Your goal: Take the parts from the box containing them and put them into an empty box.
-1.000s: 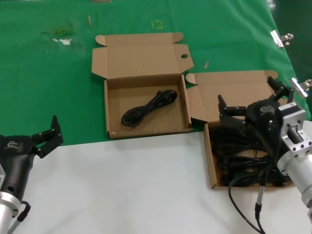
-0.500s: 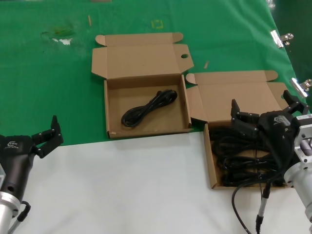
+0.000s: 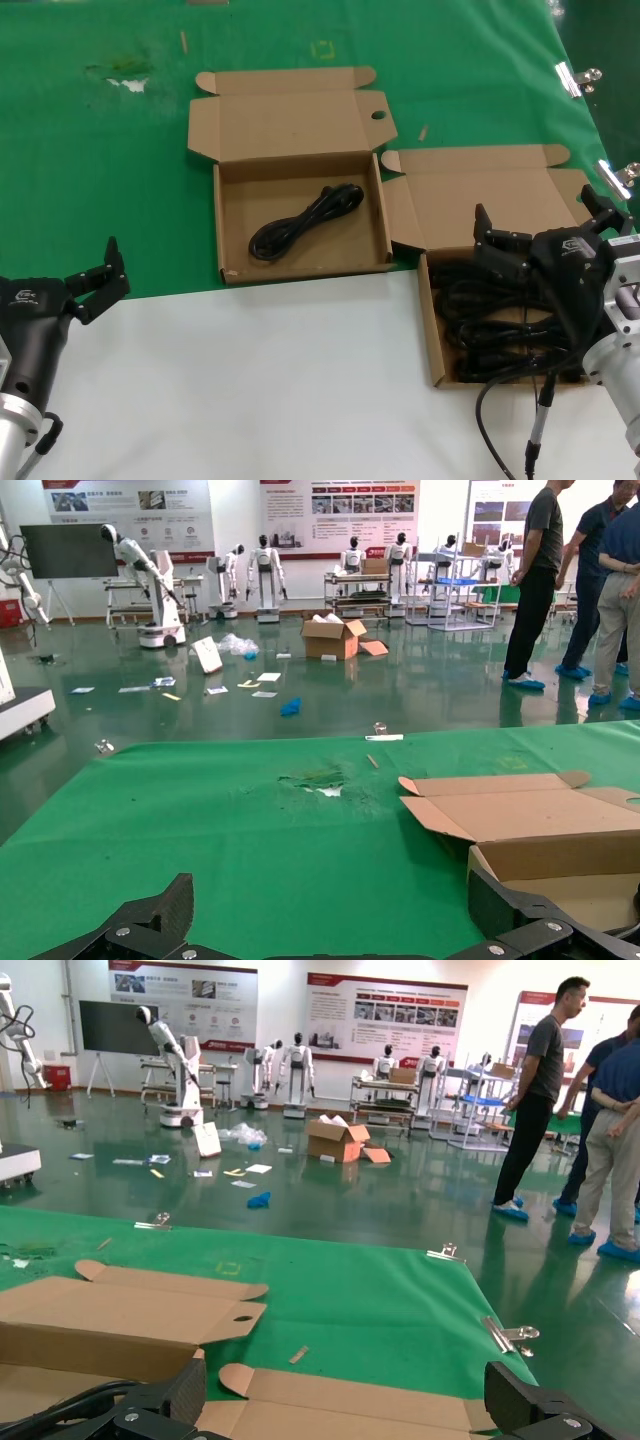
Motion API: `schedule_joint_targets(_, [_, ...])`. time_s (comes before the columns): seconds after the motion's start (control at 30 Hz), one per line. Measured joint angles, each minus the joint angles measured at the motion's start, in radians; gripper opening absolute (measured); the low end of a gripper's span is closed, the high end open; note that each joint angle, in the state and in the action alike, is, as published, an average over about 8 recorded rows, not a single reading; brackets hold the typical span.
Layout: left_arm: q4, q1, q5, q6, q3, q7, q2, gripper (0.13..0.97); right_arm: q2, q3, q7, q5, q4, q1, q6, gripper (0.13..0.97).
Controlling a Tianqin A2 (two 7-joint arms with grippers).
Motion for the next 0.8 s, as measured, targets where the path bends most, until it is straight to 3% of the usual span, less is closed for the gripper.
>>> schedule_joint_targets(0.8, [0.0, 0.0, 0.0, 0.0, 0.0, 0.0, 0.0, 0.966, 0.0, 0.0, 0.0, 0.0, 0.0, 0.0, 0.0, 0.966])
